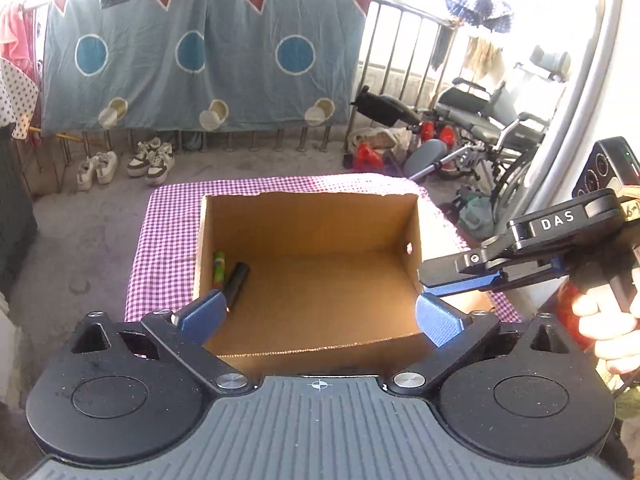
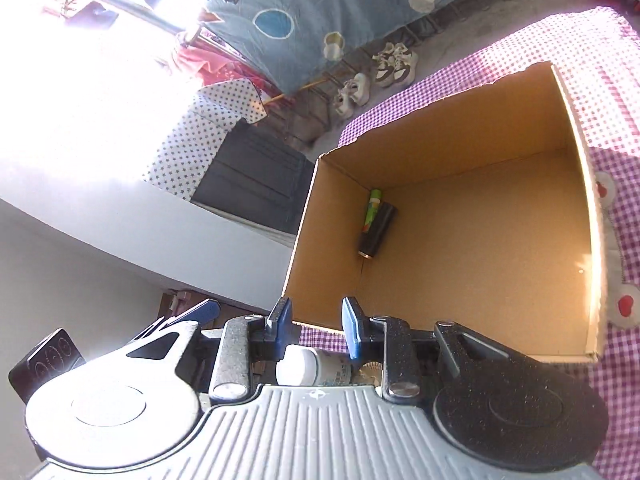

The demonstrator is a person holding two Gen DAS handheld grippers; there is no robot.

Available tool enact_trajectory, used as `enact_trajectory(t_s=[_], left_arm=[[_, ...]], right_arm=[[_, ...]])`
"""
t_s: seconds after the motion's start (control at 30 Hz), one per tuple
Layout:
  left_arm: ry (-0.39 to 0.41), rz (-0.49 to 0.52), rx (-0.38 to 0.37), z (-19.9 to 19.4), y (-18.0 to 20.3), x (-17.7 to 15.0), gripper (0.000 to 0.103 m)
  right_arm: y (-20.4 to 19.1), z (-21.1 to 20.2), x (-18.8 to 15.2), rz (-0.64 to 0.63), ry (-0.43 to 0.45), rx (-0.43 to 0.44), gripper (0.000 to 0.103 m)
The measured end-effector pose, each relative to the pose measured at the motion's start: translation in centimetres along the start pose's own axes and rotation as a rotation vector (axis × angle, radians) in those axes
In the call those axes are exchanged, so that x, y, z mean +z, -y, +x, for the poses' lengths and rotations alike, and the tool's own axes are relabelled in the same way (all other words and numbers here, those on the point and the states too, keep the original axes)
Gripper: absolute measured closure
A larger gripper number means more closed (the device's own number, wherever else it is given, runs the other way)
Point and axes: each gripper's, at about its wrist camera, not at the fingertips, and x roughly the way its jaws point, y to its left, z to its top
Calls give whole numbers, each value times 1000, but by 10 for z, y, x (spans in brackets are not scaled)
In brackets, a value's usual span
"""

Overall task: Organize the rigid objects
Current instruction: 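Reach the right gripper to the black car key and grasp it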

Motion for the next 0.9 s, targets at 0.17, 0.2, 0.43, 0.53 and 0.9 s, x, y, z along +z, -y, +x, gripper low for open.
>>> enact_trajectory(t_s=[0.17, 0.2, 0.43, 0.53, 0.9], left_arm=[[12, 7, -88, -4, 7, -24, 1], [6, 9, -96, -3, 10, -30, 0], [-86, 138, -83, 31, 59, -88, 1], [-119, 211, -58, 55, 81, -105, 3], [-251, 255, -43, 118, 111, -120, 29]], right_arm=[[16, -58, -67, 26, 152, -5, 59], [22, -64, -80, 37, 181, -17, 59], [85, -60, -149, 237, 277, -70, 59], [106, -46, -155, 289, 267, -83, 61], [131, -7, -134, 248, 227, -167, 66]])
